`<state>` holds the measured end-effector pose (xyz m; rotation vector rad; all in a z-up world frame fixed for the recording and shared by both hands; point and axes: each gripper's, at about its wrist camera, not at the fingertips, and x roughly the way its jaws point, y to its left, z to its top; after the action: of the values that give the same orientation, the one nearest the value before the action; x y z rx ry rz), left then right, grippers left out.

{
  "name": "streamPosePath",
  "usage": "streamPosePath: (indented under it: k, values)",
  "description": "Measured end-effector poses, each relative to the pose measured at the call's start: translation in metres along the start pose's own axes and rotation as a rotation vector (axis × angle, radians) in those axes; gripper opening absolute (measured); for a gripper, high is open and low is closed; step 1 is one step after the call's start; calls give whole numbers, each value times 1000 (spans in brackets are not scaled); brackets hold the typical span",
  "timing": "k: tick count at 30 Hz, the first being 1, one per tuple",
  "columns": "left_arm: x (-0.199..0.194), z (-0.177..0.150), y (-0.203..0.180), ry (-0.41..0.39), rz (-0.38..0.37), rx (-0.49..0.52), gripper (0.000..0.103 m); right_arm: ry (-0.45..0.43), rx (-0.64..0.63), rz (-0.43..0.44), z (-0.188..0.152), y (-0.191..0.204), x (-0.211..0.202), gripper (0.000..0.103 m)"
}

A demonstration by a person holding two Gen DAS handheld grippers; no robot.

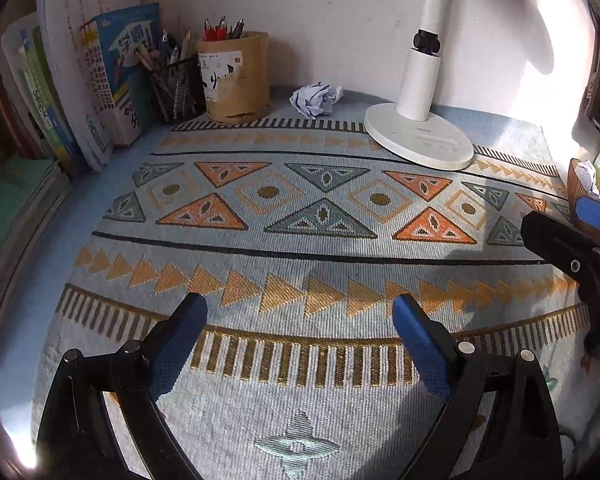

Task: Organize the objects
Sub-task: 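Move both open grippers back toward the pen holder, then grasp the paper ball beside the pen holder with the right gripper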

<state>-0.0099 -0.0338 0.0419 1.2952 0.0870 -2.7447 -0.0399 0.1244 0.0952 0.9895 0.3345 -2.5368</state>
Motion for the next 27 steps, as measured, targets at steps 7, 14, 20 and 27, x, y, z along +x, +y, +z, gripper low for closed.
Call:
streamPosePath:
  k: [7, 14, 20, 27]
  values:
    - [21, 77, 56, -173, 115, -1, 95, -80, 8, 105, 82, 32, 62, 88]
    - [103, 90, 111, -30, 35, -195, 94, -18, 12, 53, 129, 61, 181, 79]
    - [99, 86, 119, -64, 18, -264, 95, 67, 86, 33, 151, 60, 245, 78]
    - [102, 85, 125, -57, -9, -284, 95, 63, 116, 70, 156, 52, 250, 57]
